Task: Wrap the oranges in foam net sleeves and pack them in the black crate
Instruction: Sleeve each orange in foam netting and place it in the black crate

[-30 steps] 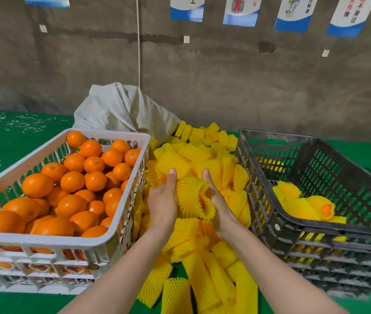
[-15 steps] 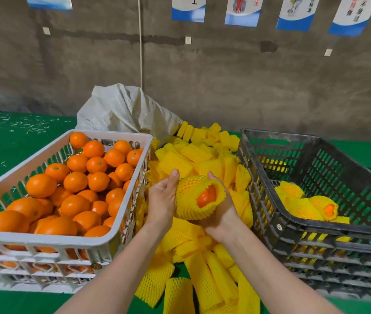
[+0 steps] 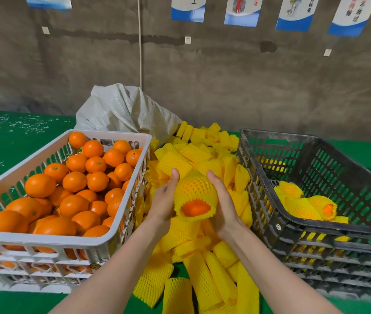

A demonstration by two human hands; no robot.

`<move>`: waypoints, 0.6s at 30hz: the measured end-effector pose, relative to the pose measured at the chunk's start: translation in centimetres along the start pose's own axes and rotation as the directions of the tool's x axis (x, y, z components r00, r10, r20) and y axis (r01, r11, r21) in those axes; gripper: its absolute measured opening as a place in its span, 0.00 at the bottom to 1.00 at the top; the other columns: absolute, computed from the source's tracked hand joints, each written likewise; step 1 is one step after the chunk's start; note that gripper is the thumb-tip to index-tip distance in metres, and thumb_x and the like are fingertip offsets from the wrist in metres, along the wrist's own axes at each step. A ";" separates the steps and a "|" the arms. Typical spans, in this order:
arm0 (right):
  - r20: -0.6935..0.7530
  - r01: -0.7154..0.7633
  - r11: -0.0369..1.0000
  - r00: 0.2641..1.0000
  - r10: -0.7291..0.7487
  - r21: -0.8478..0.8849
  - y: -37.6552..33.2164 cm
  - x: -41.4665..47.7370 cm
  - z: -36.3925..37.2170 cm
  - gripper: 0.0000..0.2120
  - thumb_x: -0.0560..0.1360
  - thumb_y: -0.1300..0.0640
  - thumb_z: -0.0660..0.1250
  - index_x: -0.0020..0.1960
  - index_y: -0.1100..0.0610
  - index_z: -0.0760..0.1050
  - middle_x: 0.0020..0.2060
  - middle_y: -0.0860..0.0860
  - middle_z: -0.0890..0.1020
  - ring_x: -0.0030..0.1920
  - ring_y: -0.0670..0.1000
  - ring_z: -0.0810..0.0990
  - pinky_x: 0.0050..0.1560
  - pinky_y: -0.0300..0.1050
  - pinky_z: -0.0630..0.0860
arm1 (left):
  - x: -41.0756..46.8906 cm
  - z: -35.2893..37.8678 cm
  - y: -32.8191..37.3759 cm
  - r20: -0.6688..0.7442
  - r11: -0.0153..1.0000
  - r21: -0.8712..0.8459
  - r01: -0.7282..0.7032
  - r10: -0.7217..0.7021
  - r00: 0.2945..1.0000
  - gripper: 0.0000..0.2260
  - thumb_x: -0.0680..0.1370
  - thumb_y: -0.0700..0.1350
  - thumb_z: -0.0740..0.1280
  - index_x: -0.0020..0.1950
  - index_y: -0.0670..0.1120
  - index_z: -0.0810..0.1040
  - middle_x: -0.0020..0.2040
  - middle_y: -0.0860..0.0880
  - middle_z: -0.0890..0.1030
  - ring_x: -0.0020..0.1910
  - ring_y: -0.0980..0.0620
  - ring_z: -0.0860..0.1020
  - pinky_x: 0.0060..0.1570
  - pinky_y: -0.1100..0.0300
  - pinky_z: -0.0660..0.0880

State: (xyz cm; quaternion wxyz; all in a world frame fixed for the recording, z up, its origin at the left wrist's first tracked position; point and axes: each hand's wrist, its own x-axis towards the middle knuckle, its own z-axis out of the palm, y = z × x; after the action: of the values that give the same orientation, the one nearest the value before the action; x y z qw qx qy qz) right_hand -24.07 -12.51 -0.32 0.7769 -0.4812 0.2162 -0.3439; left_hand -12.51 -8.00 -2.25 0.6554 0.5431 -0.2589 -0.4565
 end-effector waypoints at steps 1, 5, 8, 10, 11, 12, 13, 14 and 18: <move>-0.007 0.058 0.995 0.998 -0.059 -0.086 0.0 0.2 -0.4 0.19 0.68 0.43 0.62 0.52 0.53 0.79 0.45 0.53 0.85 0.48 0.48 0.83 0.44 0.43 0.79 | -0.2 -0.1 0.1 0.086 0.987 -0.047 0.154 -0.149 0.985 0.27 0.68 0.69 0.59 0.53 0.49 0.78 0.51 0.43 0.83 0.50 0.42 0.81 0.45 0.50 0.78; 0.006 0.260 0.891 0.961 -0.278 -0.371 -0.3 0.3 -1.4 0.08 0.79 0.58 0.59 0.54 0.61 0.69 0.46 0.38 0.78 0.49 0.29 0.74 0.41 0.38 0.74 | -0.9 0.2 0.9 0.362 0.869 -0.176 0.463 -0.380 0.851 0.33 0.68 0.69 0.61 0.60 0.45 0.77 0.47 0.37 0.83 0.41 0.38 0.83 0.35 0.50 0.80; 0.007 0.320 0.839 0.935 -0.353 -0.441 -0.2 0.3 -2.0 0.05 0.75 0.53 0.61 0.44 0.52 0.74 0.33 0.40 0.79 0.37 0.36 0.76 0.38 0.31 0.72 | -0.5 0.5 0.8 0.326 0.889 -0.209 0.408 -0.330 0.886 0.30 0.67 0.65 0.66 0.60 0.46 0.77 0.46 0.40 0.84 0.41 0.41 0.83 0.36 0.52 0.79; -0.031 0.344 0.764 0.903 -0.429 -0.546 0.0 0.5 -2.1 0.13 0.75 0.46 0.64 0.38 0.53 0.69 0.31 0.43 0.72 0.34 0.41 0.70 0.36 0.36 0.68 | -0.1 0.5 0.4 0.303 0.923 -0.154 0.354 -0.297 0.906 0.27 0.66 0.64 0.67 0.57 0.47 0.81 0.46 0.42 0.85 0.43 0.43 0.84 0.38 0.53 0.79; -0.043 0.335 0.728 0.894 -0.446 -0.598 0.1 0.5 -2.1 0.16 0.74 0.45 0.65 0.36 0.54 0.67 0.30 0.46 0.69 0.33 0.42 0.68 0.35 0.39 0.65 | 0.0 0.6 0.2 0.311 0.933 -0.126 0.336 -0.285 0.907 0.24 0.66 0.63 0.67 0.52 0.48 0.84 0.45 0.43 0.85 0.42 0.44 0.84 0.38 0.53 0.80; -0.051 0.326 0.704 0.888 -0.457 -0.631 0.1 0.6 -2.1 0.17 0.74 0.47 0.64 0.34 0.55 0.65 0.29 0.47 0.66 0.31 0.43 0.65 0.33 0.41 0.63 | 0.0 0.6 0.1 0.329 0.938 -0.107 0.330 -0.280 0.902 0.21 0.66 0.62 0.67 0.47 0.48 0.86 0.44 0.44 0.85 0.42 0.45 0.84 0.38 0.53 0.80; -0.050 0.319 0.684 0.886 -0.461 -0.656 0.1 0.7 -2.1 0.17 0.75 0.49 0.64 0.33 0.55 0.64 0.28 0.48 0.65 0.30 0.43 0.64 0.32 0.42 0.62 | -0.1 0.6 0.0 0.345 0.939 -0.101 0.330 -0.278 0.897 0.20 0.66 0.61 0.68 0.45 0.48 0.86 0.44 0.43 0.85 0.41 0.45 0.84 0.37 0.52 0.80; -0.047 0.310 0.669 0.887 -0.459 -0.675 0.0 0.8 -2.2 0.17 0.76 0.51 0.63 0.32 0.56 0.63 0.27 0.49 0.64 0.29 0.43 0.63 0.32 0.42 0.61 | -0.1 0.5 0.0 0.353 0.939 -0.103 0.330 -0.275 0.894 0.19 0.66 0.61 0.68 0.46 0.47 0.86 0.44 0.43 0.85 0.41 0.45 0.84 0.37 0.53 0.80; -0.060 0.292 0.667 0.890 -0.451 -0.686 -0.7 1.1 -2.6 0.18 0.77 0.53 0.63 0.32 0.56 0.62 0.26 0.49 0.63 0.29 0.45 0.62 0.31 0.43 0.59 | -0.2 0.5 0.1 0.378 0.943 -0.060 0.328 -0.283 0.882 0.24 0.64 0.59 0.70 0.54 0.47 0.79 0.45 0.43 0.85 0.42 0.45 0.84 0.36 0.54 0.80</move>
State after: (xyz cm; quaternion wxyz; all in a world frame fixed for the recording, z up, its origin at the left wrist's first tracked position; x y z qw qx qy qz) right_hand -25.31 -15.08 -0.81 0.4390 -0.7155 0.3064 -0.4490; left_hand -12.95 -8.06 -2.02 0.5477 0.4419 -0.2583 -0.6618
